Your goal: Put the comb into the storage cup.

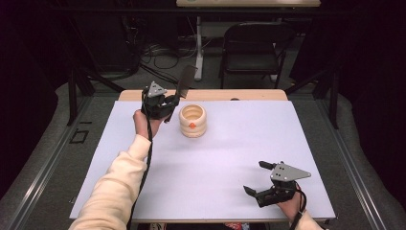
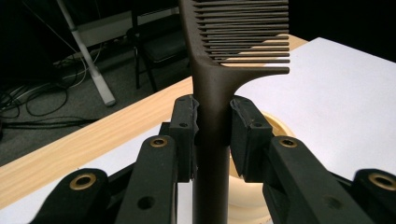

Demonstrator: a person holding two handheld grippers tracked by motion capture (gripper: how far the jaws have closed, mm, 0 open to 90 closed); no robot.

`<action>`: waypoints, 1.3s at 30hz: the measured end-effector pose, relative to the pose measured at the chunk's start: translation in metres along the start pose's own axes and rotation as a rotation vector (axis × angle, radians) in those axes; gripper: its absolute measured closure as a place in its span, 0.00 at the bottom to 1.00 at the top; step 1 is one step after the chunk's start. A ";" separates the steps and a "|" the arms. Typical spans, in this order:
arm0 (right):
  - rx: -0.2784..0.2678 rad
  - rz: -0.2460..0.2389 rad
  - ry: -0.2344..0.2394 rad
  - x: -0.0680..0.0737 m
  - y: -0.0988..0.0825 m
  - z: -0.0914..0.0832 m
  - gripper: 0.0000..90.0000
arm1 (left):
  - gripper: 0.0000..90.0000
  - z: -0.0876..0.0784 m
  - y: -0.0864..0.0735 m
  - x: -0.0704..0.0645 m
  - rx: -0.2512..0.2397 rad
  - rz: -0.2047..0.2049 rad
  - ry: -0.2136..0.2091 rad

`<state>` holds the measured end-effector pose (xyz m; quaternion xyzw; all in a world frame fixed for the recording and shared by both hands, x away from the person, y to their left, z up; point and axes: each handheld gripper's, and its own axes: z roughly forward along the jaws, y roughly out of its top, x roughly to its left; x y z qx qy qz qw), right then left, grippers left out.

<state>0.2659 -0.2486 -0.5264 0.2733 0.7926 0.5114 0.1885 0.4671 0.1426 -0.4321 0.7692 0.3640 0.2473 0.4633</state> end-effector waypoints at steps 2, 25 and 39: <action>0.000 0.000 -0.001 0.000 0.000 0.000 0.00 | 0.80 0.000 0.001 0.000 0.000 0.002 0.002; 0.001 -0.003 -0.001 0.000 0.000 0.000 0.00 | 0.80 0.007 0.010 -0.003 -0.031 -0.003 0.007; 0.002 0.000 0.000 0.000 0.000 0.000 0.00 | 0.80 0.011 0.017 -0.004 -0.055 -0.008 0.012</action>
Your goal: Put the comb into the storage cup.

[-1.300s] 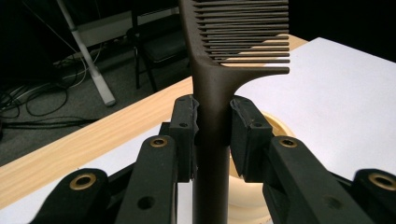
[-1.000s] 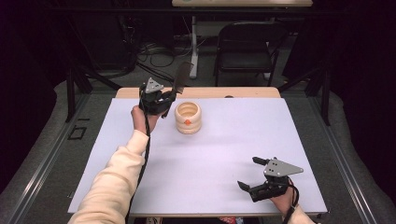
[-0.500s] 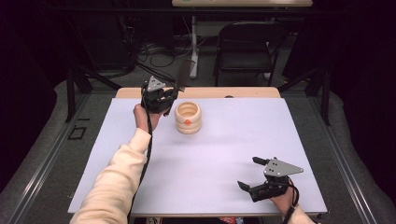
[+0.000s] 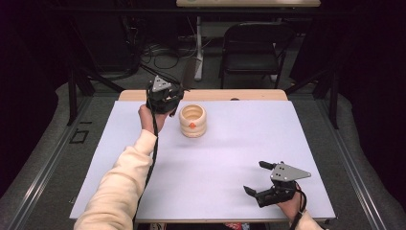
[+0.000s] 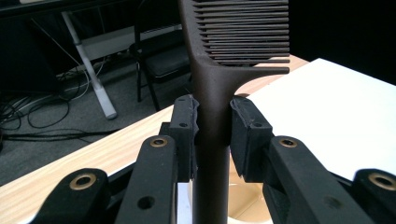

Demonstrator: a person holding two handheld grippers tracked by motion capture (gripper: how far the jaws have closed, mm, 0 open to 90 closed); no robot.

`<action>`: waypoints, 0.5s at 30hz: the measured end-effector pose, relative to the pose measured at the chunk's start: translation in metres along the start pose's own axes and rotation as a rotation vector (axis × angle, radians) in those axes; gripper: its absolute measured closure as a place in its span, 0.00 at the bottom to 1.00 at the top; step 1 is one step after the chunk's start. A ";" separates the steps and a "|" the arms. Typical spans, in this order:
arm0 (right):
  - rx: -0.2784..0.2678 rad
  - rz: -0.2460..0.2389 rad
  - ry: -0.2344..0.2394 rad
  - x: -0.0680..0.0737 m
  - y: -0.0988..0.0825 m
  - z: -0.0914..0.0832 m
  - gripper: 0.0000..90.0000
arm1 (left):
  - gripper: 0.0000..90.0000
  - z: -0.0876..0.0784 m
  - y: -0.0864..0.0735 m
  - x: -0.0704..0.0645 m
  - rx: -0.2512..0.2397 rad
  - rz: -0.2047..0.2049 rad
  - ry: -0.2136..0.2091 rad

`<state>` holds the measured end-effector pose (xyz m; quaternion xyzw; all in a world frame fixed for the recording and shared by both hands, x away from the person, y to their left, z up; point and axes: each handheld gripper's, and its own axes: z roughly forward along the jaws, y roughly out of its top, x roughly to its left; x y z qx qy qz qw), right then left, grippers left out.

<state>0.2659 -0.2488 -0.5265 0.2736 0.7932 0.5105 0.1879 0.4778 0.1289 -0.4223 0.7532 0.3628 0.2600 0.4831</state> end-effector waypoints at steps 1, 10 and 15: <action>0.000 0.001 0.000 0.000 0.000 0.000 0.00 | 0.80 0.000 0.000 0.000 -0.002 0.000 0.001; 0.000 0.002 0.001 0.000 0.000 0.000 0.00 | 0.80 0.003 0.003 -0.002 -0.014 -0.003 0.002; 0.000 0.001 0.001 0.000 0.000 0.000 0.00 | 0.80 0.005 0.003 -0.003 -0.021 -0.007 0.003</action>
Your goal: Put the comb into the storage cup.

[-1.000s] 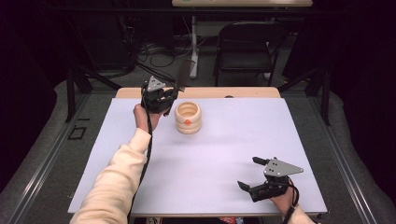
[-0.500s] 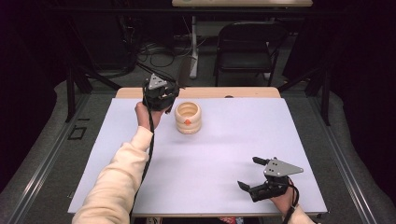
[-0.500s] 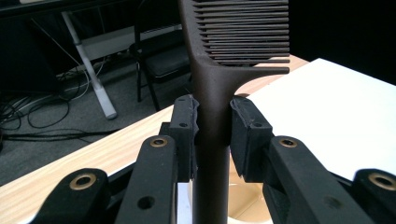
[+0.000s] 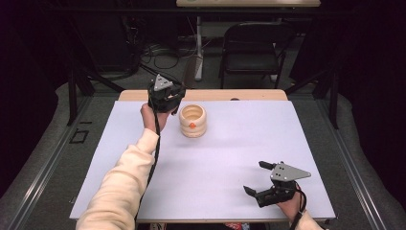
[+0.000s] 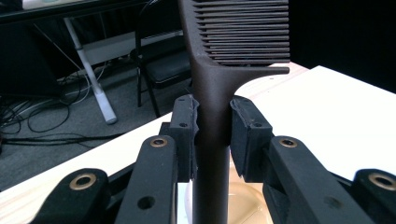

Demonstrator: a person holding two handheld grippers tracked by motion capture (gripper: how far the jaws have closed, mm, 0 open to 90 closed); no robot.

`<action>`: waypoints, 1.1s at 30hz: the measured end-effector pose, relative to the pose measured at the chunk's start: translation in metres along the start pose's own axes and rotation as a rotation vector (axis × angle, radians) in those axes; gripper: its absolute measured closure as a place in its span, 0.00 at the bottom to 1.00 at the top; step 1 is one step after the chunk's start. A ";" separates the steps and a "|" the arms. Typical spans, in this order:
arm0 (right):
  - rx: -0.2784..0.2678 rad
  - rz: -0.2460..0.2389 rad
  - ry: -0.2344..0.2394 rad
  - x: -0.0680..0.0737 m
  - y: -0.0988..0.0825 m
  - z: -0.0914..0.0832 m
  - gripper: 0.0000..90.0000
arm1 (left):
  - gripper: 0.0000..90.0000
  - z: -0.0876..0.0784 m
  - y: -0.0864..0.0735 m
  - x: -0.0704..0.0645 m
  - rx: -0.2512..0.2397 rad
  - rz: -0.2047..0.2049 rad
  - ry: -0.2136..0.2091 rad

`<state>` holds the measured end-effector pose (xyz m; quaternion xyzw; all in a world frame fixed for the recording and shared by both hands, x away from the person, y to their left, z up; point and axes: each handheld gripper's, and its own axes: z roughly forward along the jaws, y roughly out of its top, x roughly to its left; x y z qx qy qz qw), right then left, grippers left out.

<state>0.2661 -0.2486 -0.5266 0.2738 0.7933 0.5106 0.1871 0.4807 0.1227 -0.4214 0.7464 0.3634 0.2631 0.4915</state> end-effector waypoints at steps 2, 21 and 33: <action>0.001 0.003 0.000 0.000 0.000 0.000 0.00 | 0.80 0.000 0.001 0.000 -0.005 -0.001 0.000; 0.002 0.000 -0.001 0.000 0.000 0.000 0.00 | 0.80 0.008 0.005 -0.006 -0.037 -0.017 -0.005; 0.002 -0.001 -0.001 0.000 0.000 0.000 0.00 | 0.80 0.014 0.002 -0.007 -0.056 -0.039 -0.002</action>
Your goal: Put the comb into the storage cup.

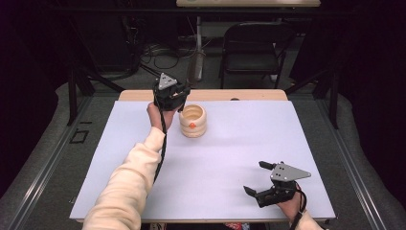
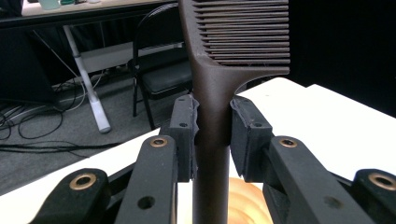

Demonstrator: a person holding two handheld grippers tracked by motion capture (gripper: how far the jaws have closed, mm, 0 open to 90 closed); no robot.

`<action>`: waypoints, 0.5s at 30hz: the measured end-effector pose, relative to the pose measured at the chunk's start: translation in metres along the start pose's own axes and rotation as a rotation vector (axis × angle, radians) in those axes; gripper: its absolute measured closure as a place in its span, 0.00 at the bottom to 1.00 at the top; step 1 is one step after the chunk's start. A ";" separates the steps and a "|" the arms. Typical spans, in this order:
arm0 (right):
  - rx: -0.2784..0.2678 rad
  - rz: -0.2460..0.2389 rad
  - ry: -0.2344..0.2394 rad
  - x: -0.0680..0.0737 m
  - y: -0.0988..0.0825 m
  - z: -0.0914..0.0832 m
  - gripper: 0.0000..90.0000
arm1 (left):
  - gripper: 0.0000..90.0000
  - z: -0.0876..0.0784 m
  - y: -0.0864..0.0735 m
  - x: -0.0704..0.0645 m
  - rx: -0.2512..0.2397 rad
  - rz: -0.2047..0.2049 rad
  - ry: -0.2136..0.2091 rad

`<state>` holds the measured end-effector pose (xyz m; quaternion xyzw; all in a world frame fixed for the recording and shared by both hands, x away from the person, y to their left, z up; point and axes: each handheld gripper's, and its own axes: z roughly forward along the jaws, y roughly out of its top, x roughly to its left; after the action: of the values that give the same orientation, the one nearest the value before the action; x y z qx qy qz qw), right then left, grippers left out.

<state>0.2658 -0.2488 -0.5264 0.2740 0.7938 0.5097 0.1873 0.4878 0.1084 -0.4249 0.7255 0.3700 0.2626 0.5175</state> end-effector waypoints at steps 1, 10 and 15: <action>0.000 0.000 0.000 0.000 0.000 0.000 0.00 | 0.80 0.001 0.000 0.000 0.000 0.000 0.001; 0.001 -0.001 0.002 0.000 0.000 0.000 0.00 | 0.80 0.004 -0.002 -0.002 -0.023 -0.008 0.010; 0.000 -0.003 -0.001 0.000 0.000 0.000 0.00 | 0.80 0.007 -0.003 -0.003 -0.034 -0.011 0.011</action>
<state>0.2657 -0.2490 -0.5262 0.2729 0.7942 0.5093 0.1883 0.4905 0.1033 -0.4300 0.7131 0.3724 0.2697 0.5293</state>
